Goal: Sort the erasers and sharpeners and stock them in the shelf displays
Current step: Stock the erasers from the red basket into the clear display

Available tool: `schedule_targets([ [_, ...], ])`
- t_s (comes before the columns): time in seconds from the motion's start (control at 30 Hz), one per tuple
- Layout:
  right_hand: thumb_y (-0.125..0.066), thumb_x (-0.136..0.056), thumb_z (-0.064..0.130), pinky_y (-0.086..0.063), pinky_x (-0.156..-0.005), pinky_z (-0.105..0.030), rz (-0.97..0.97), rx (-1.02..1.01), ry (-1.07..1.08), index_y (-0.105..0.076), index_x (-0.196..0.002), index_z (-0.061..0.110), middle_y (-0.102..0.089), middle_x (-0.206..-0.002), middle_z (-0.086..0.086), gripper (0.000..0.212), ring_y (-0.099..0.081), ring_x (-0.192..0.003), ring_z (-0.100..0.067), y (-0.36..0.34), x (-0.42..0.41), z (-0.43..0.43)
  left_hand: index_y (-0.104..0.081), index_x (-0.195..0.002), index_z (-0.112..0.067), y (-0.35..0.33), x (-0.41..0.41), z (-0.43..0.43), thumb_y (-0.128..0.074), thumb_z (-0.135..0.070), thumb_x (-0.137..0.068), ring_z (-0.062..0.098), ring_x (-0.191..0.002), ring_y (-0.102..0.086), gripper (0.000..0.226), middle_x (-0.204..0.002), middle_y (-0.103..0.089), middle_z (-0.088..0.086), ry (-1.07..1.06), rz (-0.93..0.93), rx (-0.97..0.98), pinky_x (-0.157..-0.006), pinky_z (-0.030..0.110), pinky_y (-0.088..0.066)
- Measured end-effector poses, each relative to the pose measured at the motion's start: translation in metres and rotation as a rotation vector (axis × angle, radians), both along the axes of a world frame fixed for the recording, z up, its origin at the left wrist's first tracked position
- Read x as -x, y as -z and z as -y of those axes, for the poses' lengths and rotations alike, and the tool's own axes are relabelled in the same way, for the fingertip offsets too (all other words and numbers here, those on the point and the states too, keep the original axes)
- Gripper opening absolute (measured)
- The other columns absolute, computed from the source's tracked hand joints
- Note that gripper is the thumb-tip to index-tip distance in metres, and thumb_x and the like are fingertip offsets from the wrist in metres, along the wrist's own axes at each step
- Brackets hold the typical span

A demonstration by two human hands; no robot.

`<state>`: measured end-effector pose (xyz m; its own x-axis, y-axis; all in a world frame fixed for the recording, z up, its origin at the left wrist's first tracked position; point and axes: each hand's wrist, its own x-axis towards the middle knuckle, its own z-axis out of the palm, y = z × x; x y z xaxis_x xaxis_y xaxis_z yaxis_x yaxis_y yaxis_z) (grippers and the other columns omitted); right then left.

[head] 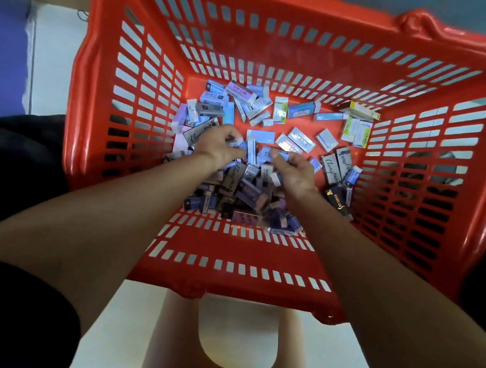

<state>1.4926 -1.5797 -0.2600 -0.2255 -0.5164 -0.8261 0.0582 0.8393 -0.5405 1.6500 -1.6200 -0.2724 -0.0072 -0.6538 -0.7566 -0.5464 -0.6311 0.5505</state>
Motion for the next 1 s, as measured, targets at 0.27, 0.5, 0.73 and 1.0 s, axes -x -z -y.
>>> schedule_targets([
  [0.27,-0.066,-0.087,0.034,-0.041,-0.05,-0.027,0.122,0.022,0.132,-0.052,-0.099,0.012,-0.059,-0.059,0.002,0.029,-0.047,-0.053,-0.015,-0.061,0.008,-0.004,-0.057,-0.117,-0.016,-0.064,0.005,-0.003,-0.071,-0.016,-0.084,0.005,-0.065,-0.053,0.036,-0.082,-0.054,-0.005,-0.301,-0.207,-0.006,-0.048,0.01,-0.044],
  [0.5,-0.056,-0.094,0.021,-0.018,-0.042,-0.016,0.133,0.33,-0.068,-0.053,-0.086,0.02,-0.056,-0.062,-0.006,0.009,-0.031,-0.038,-0.009,-0.162,0.023,0.009,-0.058,-0.091,-0.032,-0.161,0.01,0.0,-0.073,-0.026,-0.081,0.019,-0.078,-0.063,0.019,-0.111,-0.066,0.008,-0.26,-0.354,0.091,-0.063,0.027,-0.042],
  [0.73,-0.045,-0.096,0.002,-0.025,-0.032,-0.011,0.184,0.636,-0.138,-0.049,-0.103,0.015,-0.06,-0.058,-0.002,0.016,-0.038,-0.032,-0.003,-0.267,0.034,0.021,-0.041,-0.086,-0.023,-0.262,0.02,0.011,-0.052,-0.013,-0.095,0.008,-0.033,-0.047,0.018,-0.059,-0.068,-0.005,-0.07,-0.543,0.28,-0.037,0.015,-0.04],
  [1.0,-0.048,-0.092,-0.004,-0.024,-0.035,-0.017,0.28,0.743,-0.232,-0.053,-0.105,0.019,-0.066,-0.071,-0.001,0.026,-0.037,-0.043,-0.007,-0.334,0.046,0.022,-0.05,-0.085,-0.02,-0.348,0.031,0.019,-0.045,-0.001,-0.093,0.01,-0.035,-0.044,0.021,-0.051,-0.051,-0.003,0.047,-0.579,0.487,-0.037,0.017,-0.032],
])
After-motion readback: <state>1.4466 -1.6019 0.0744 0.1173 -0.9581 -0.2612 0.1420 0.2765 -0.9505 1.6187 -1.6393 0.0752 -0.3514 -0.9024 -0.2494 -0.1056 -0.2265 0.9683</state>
